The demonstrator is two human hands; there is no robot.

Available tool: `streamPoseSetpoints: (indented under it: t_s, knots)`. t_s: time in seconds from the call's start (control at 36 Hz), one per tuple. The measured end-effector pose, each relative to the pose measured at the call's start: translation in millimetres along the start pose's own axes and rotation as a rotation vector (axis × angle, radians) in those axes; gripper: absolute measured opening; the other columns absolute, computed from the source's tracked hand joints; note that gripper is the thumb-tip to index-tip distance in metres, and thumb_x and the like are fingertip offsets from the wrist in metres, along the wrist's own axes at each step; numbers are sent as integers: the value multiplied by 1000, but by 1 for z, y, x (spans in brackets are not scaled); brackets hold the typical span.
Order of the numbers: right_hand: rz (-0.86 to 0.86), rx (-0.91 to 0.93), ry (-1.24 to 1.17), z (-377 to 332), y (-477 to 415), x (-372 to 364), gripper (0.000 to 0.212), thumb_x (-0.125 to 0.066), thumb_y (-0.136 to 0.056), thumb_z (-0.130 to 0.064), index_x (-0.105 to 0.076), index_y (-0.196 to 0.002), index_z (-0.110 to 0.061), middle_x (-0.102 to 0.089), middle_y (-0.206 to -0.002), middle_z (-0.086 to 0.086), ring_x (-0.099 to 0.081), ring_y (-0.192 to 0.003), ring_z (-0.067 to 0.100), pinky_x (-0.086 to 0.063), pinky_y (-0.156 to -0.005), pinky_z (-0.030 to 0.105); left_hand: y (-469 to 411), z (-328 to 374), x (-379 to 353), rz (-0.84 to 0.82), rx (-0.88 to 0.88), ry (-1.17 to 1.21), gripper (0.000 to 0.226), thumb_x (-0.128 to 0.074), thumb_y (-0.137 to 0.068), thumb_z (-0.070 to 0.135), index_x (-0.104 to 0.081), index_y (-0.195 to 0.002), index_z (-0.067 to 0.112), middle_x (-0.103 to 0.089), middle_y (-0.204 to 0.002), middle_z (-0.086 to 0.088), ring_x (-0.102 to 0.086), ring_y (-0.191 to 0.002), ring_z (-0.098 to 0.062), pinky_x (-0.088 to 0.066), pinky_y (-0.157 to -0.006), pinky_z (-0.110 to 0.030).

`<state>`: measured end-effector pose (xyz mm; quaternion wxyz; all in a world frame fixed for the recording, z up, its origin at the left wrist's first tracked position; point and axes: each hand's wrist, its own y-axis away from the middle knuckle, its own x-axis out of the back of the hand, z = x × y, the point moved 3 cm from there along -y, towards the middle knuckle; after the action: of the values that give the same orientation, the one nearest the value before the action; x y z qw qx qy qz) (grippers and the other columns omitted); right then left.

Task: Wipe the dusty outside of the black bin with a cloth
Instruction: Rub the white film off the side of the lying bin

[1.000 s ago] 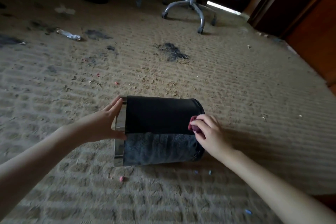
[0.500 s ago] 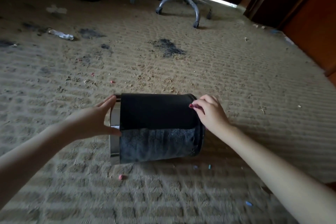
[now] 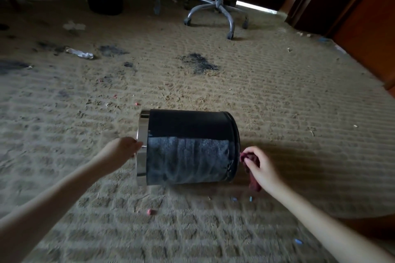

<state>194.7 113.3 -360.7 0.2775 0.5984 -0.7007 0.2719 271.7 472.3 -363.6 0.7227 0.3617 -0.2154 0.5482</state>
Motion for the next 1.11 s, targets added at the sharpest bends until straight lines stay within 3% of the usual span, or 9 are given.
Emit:
streamPoseSetpoints:
  t_s: [0.17, 0.28, 0.39, 0.61, 0.67, 0.69, 0.78, 0.92, 1.11]
  knots:
    - [-31, -146, -116, -6, -15, -10, 29, -47, -90, 7, -46, -85, -22, -53, -83, -3, -53, -75, 15, -43, -67, 15, 6, -3, -22, -158, 90, 456, 25, -42, -97, 14, -59, -99, -5, -65, -94, -18, -61, -84, -27, -49, -82, -36]
    - [-77, -254, -158, -11, -27, -7, 16, -49, -91, 1, -46, -84, -14, -50, -78, 3, -50, -69, 14, -40, -58, 15, 3, -3, -22, -100, 75, 441, 29, -42, -98, 17, -56, -97, -8, -64, -97, -27, -62, -90, -40, -51, -87, -50]
    - [-143, -363, -254, -13, -26, -4, 14, -49, -89, -1, -47, -81, -12, -52, -72, 9, -50, -62, 18, -40, -57, 28, 6, -7, -19, -66, 36, 382, 27, -43, -97, 17, -56, -95, -7, -60, -81, -19, -55, -70, -22, -49, -66, -34]
    - [-222, -337, -171, -22, -30, 9, 2, -55, -88, -12, -53, -87, -13, -57, -83, 10, -54, -74, 23, -42, -68, 32, 4, -11, -12, -101, -8, 371, 24, -45, -96, 19, -49, -78, 4, -47, -67, -5, -43, -61, -18, -40, -60, -31]
    - [-264, -294, -81, -28, -34, 16, 4, -57, -88, -13, -55, -87, -15, -59, -86, 7, -56, -76, 22, -43, -68, 32, 4, -7, -8, -91, -74, 253, 13, -47, -95, 18, -52, -102, 8, -55, -89, -5, -52, -75, -19, -47, -70, -34]
    - [-280, -261, -27, -32, -37, 20, 4, -58, -88, -13, -56, -86, -16, -60, -87, 6, -58, -76, 23, -45, -69, 33, 2, -8, -6, -77, -103, 172, 32, -48, -94, 20, -45, -123, 9, -52, -112, -6, -54, -94, -21, -49, -83, -37]
    - [-238, -130, 159, -45, -51, 32, 5, -61, -87, -16, -58, -84, -19, -64, -85, 4, -61, -70, 23, -49, -63, 33, -1, -8, 1, -34, -255, -123, 71, -44, -94, 37, 1, -148, 26, -2, -156, 7, -17, -141, -22, -23, -113, -48]
    - [-71, 92, 452, -65, -86, 27, 2, -63, -85, -23, -64, -85, -25, -54, -83, -6, -51, -83, 17, -38, -67, 28, -5, -13, 1, -41, -373, -425, 72, 3, -76, 69, 16, -141, 41, 21, -148, 26, -2, -142, -6, -23, -114, -41]
    - [-97, 211, 548, -67, -95, -9, 9, -58, -90, -24, -66, -88, -20, -50, -84, -6, -41, -93, 20, -33, -79, 30, -6, -13, 2, -42, -382, -417, 72, 9, -74, 74, 17, -139, 45, 23, -145, 31, -6, -133, 3, -27, -112, -37]
